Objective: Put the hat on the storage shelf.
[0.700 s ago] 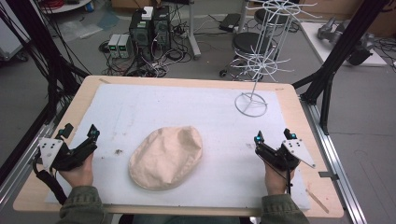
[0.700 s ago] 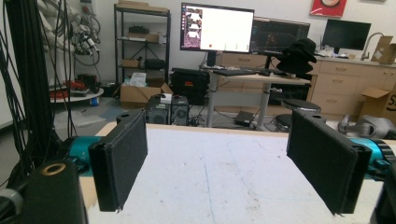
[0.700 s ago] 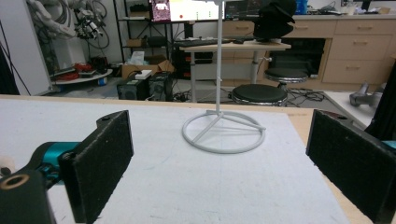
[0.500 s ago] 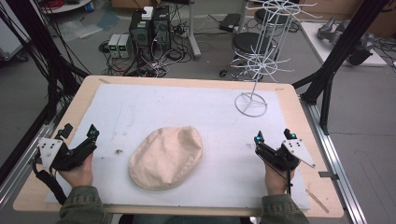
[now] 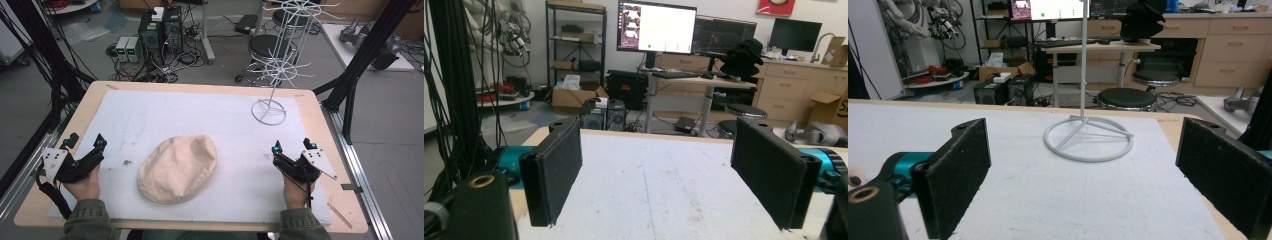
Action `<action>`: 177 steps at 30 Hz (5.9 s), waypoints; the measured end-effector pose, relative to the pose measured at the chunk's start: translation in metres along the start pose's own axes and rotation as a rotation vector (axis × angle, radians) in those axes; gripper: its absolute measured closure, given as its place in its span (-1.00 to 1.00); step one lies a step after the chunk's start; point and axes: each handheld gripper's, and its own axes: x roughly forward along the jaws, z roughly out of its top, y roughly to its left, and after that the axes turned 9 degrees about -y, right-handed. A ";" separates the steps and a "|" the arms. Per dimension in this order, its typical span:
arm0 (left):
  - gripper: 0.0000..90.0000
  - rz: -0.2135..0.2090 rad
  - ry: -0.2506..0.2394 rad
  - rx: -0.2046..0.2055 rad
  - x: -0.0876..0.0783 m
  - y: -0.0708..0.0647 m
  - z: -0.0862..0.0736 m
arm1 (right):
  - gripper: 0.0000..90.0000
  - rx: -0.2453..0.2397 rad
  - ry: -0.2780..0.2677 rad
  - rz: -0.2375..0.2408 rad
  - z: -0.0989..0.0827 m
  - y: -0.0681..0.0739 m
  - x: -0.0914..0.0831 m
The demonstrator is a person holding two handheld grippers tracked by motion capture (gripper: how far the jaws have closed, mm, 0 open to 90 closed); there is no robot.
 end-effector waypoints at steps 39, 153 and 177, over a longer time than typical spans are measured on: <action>-0.59 -0.384 0.149 -0.091 0.033 -0.047 0.031 | -0.86 0.011 0.033 0.027 -0.003 0.001 0.003; 0.75 -0.822 0.776 0.275 0.108 -0.127 -0.053 | -0.86 0.008 0.051 0.085 -0.004 0.009 0.004; 0.74 -0.838 0.373 0.089 0.088 -0.106 -0.002 | -0.86 0.018 0.049 0.074 -0.003 0.008 0.004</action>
